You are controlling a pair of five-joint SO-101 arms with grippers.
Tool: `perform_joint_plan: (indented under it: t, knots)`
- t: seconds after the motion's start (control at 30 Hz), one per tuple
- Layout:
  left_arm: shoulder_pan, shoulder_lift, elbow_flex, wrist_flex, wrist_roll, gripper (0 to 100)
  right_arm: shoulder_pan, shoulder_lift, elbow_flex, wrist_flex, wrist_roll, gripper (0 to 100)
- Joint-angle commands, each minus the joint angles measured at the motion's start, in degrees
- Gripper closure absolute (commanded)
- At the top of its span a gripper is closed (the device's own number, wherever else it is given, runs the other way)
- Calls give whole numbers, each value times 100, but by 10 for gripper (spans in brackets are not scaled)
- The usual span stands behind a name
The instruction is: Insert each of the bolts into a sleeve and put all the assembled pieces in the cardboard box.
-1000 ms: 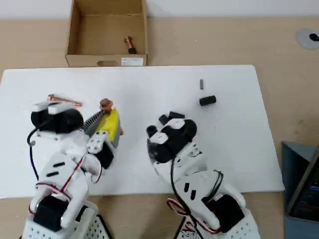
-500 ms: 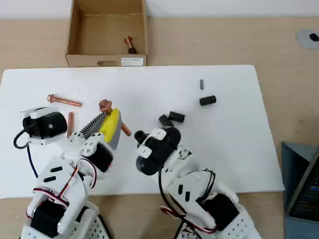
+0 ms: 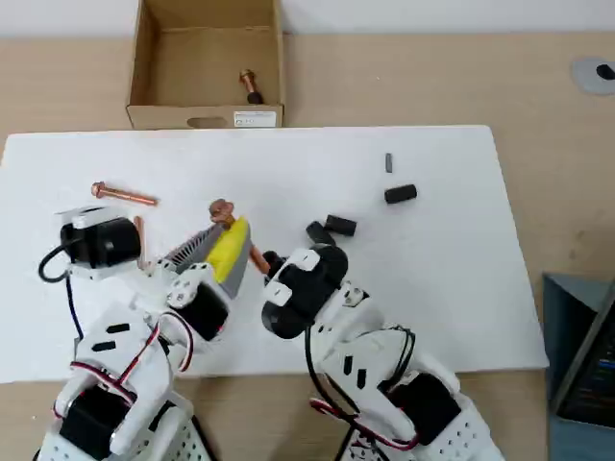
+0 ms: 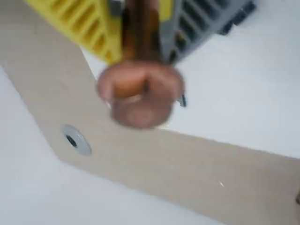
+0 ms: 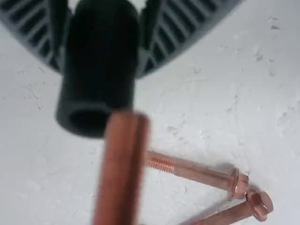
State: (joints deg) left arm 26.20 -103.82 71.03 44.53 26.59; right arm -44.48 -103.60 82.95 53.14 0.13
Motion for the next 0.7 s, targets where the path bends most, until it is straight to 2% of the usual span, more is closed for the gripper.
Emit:
perform_joint_plan:
  t: [0.0, 0.27, 0.67]
  knots:
    - [44, -57, -70, -167, 9, 998, -66, -523, -40, -158, 44, 989]
    - [35, -57, 343, -862, 18, 998, -66, -523, -48, -149, 44, 989]
    - [26, -57, 440, -844, -220, 998, -66, -523, -66, -149, 44, 989]
